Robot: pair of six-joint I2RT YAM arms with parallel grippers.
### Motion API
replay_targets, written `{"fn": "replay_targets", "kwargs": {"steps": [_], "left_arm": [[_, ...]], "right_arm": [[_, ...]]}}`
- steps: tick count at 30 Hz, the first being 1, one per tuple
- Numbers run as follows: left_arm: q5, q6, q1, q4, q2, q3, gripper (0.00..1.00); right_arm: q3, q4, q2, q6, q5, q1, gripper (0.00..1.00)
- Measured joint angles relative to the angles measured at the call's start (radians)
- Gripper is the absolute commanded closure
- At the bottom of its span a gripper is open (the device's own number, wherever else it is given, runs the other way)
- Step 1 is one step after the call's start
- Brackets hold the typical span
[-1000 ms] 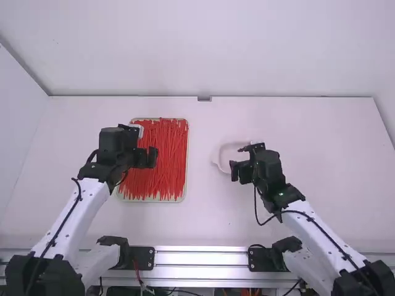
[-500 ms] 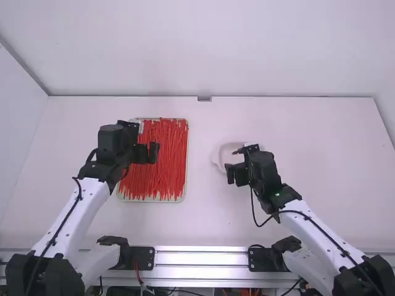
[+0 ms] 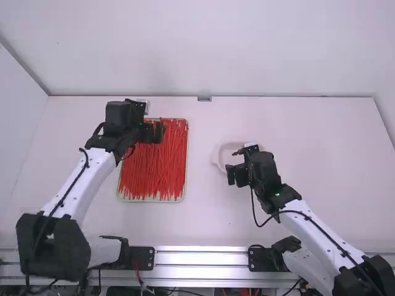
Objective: Fasten the cable tie
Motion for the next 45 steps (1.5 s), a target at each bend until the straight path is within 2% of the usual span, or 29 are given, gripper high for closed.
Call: {"fn": "replay_targets", "kwargs": {"steps": [7, 14, 19, 23, 30, 35, 39, 45], "left_arm": [[0.006, 0.018, -0.057, 0.003, 0.279, 0.164, 0.01], [0.008, 0.02, -0.072, 0.086, 0.459, 0.186, 0.01], [0.008, 0.017, -0.072, 0.084, 0.514, 0.186, 0.0], [0.008, 0.013, -0.078, 0.1, 0.518, 0.186, 0.13], [-0.034, 0.016, -0.154, 0.184, 0.518, 0.179, 0.16], [-0.096, 0.013, -0.203, 0.208, 0.518, 0.148, 0.27], [-0.119, 0.0, -0.197, 0.21, 0.518, 0.143, 0.41], [-0.133, -0.01, -0.187, 0.221, 0.518, 0.143, 0.5]], "right_arm": [[0.002, -0.025, 0.0, -0.001, 0.001, 0.0, 0.02], [0.002, -0.035, 0.0, 0.002, 0.0, 0.0, 0.02], [0.002, -0.036, 0.0, 0.001, 0.0, 0.0, 0.02], [0.002, -0.035, 0.0, 0.002, 0.0, 0.0, 0.02], [0.002, -0.035, 0.0, 0.002, 0.0, 0.0, 0.02], [0.002, -0.04, 0.0, 0.004, -0.001, 0.0, 0.02], [0.003, -0.049, 0.0, 0.007, -0.003, 0.0, 0.02], [0.003, -0.052, 0.0, 0.004, -0.003, 0.0, 0.02]]}}
